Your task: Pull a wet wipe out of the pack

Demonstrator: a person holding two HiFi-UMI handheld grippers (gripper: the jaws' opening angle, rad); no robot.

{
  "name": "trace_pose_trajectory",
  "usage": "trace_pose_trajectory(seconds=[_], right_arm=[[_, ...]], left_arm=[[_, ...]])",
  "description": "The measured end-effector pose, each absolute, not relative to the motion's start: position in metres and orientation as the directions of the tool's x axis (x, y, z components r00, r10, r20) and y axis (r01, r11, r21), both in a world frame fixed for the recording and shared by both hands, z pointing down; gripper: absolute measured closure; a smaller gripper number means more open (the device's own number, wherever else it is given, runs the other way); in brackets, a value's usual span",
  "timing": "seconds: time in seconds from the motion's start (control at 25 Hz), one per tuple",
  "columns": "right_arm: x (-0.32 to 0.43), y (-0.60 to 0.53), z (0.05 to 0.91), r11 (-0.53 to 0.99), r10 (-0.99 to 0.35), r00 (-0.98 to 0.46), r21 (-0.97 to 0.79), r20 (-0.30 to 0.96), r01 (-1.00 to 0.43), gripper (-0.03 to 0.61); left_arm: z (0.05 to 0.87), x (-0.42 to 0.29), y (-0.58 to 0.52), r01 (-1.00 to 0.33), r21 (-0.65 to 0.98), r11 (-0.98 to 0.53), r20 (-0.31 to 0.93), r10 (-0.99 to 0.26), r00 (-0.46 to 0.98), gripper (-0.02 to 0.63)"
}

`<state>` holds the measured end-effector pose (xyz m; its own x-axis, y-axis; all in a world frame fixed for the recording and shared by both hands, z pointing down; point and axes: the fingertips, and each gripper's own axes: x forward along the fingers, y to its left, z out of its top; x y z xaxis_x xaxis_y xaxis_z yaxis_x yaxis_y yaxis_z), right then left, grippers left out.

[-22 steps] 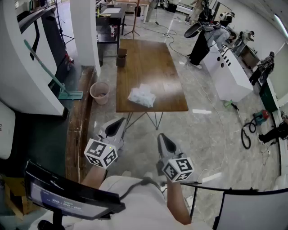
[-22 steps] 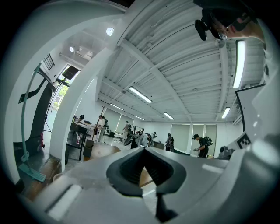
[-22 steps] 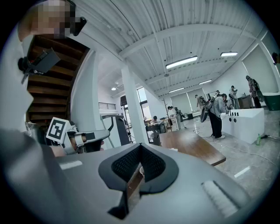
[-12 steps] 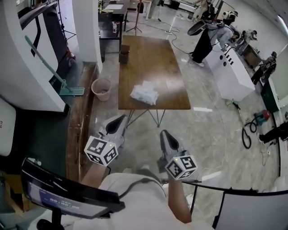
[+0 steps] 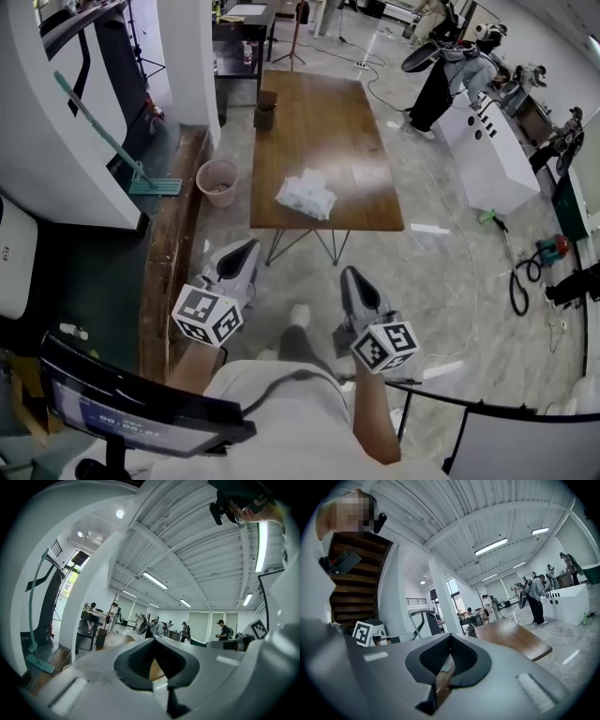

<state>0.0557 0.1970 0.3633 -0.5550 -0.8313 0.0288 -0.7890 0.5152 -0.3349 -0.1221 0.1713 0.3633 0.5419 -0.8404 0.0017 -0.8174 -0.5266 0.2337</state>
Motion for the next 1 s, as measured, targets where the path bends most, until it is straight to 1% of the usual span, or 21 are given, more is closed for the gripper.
trace_pose_trajectory(seconds=[0.28,0.52,0.76,1.0], right_arm=[[0.056,0.161,0.364,0.546,-0.807,-0.591,-0.363,0.014,-0.755,0.571],[0.061,0.114,0.375,0.563,-0.783,-0.621,-0.379,0.041,-0.735,0.571],[0.069,0.056,0.382,0.590,-0.755,-0.653,-0.368,0.064,-0.718,0.571],[0.067,-0.002,0.392,0.640,-0.724,-0.684,-0.286,0.085,-0.713,0.571]], left_arm=[[0.364,-0.110,0.147,-0.826,0.220,-0.519,0.020,-0.844,0.536,0.609],[0.372,-0.095,0.105,-0.830,0.216,-0.514,0.058,-0.842,0.536,0.609],[0.363,-0.084,0.053,-0.849,0.195,-0.490,0.057,-0.859,0.509,0.609],[0.372,-0.069,0.004,-0.871,0.227,-0.436,0.062,-0.886,0.460,0.609]])
